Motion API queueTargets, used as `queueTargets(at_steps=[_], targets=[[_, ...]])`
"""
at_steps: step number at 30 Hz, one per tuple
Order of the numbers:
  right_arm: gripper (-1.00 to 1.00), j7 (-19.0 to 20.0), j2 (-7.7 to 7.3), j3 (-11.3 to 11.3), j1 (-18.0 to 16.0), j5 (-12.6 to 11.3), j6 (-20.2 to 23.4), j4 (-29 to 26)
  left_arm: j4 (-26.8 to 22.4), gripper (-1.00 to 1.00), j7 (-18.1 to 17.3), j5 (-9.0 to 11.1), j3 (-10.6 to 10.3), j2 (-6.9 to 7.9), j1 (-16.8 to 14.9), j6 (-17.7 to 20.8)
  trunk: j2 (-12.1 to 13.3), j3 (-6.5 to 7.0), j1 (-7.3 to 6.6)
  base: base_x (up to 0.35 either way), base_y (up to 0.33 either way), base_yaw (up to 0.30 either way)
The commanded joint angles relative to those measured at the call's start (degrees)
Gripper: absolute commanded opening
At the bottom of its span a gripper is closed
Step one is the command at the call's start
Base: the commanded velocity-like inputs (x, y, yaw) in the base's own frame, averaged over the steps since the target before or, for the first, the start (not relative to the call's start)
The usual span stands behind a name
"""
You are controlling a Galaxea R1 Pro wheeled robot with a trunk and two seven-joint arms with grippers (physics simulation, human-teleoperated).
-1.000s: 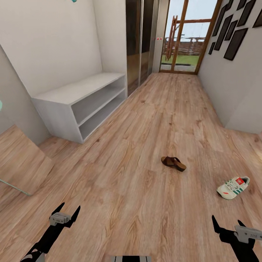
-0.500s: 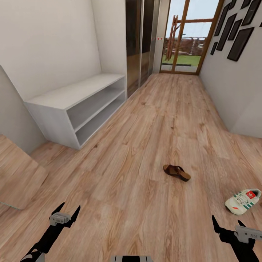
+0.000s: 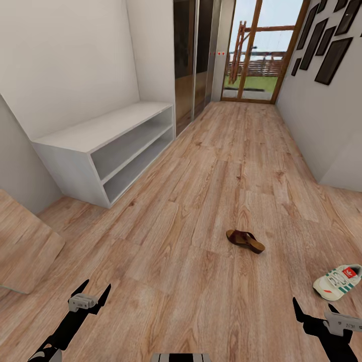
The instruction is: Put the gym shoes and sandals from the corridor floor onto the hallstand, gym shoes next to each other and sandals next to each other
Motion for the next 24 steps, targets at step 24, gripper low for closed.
queueTargets(at_steps=[24], targets=[[1.00,-0.05,-0.36,-0.30,-0.56,0.02,0.19,0.95,0.00,1.00,0.06,-0.01,-0.08,-0.08,0.00,0.03,0.00,0.00,0.00,0.086,0.000,0.000]])
